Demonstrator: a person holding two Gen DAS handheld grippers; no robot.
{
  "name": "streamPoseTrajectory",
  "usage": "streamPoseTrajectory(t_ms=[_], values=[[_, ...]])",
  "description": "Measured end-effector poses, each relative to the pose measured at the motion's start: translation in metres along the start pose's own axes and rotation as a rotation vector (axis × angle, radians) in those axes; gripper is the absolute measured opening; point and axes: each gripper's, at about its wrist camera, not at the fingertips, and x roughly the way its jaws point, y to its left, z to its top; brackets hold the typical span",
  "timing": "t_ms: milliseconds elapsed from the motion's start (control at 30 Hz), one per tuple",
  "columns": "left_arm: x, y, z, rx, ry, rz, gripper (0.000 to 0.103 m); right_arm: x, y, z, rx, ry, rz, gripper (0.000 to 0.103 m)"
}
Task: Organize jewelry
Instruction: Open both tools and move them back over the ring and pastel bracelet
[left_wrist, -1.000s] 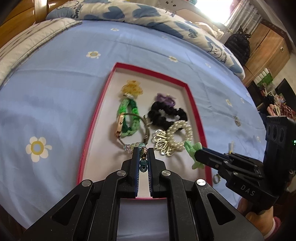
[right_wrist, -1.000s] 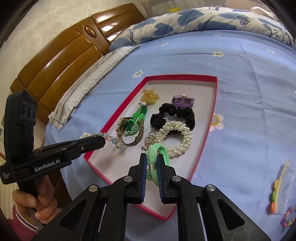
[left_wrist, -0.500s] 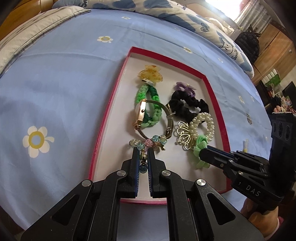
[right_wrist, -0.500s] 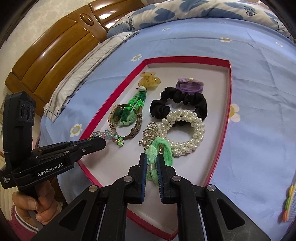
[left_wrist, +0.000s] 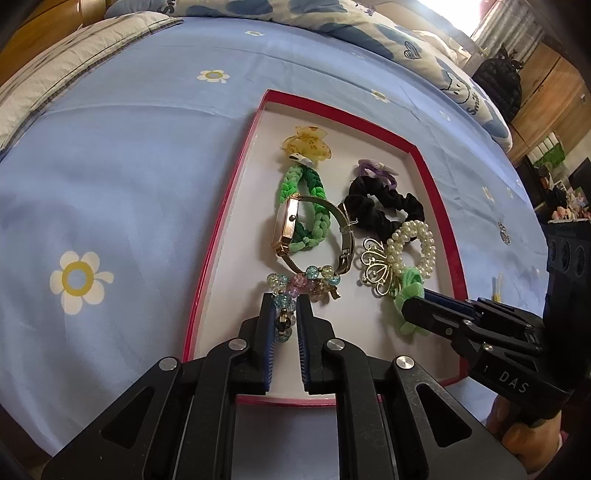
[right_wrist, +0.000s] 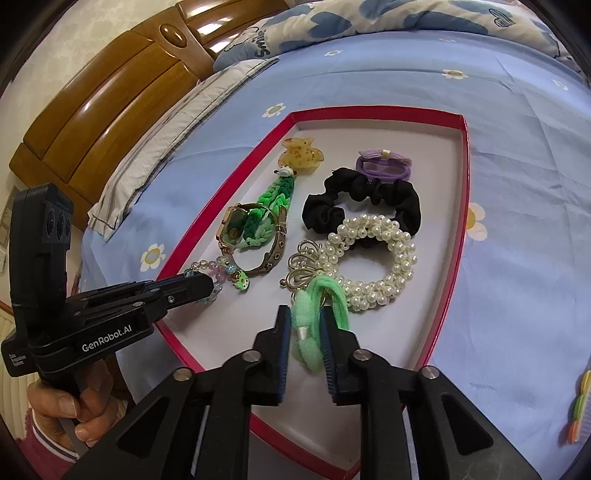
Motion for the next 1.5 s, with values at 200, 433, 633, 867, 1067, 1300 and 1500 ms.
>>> streamPoseTrajectory(t_ms=[200, 433, 633, 867, 1067, 1300, 1500], values=[[-0.001, -0.002, -0.001, 0.010, 0.005, 0.014, 0.017, -0.001, 0.000, -0.002, 0.004, -0.001, -0.001, 0.025], [-0.008, -0.003, -0.001, 0.012, -0.006, 0.027, 0.029, -0.010, -0.003, -0.003, 0.009, -0.019, -0.006, 0.033], [-0.017, -0.008, -0.001, 0.016, -0.020, 0.038, 0.045, -0.022, -0.005, -0.006, 0.018, -0.041, -0.010, 0.034], [-0.027, -0.022, -0.001, 0.034, -0.042, 0.034, 0.052, -0.049, -0.015, -0.016, 0.052, -0.088, -0.010, 0.041], [-0.034, -0.044, -0.003, 0.072, -0.053, 0.017, 0.052, -0.076, -0.030, -0.028, 0.087, -0.133, -0.027, 0.041], [-0.039, -0.077, -0.007, 0.128, -0.054, -0.020, 0.053, -0.109, -0.059, -0.050, 0.152, -0.184, -0.065, 0.042], [-0.037, -0.109, -0.013, 0.185, -0.036, -0.050, 0.054, -0.140, -0.090, -0.071, 0.216, -0.228, -0.116, 0.042]])
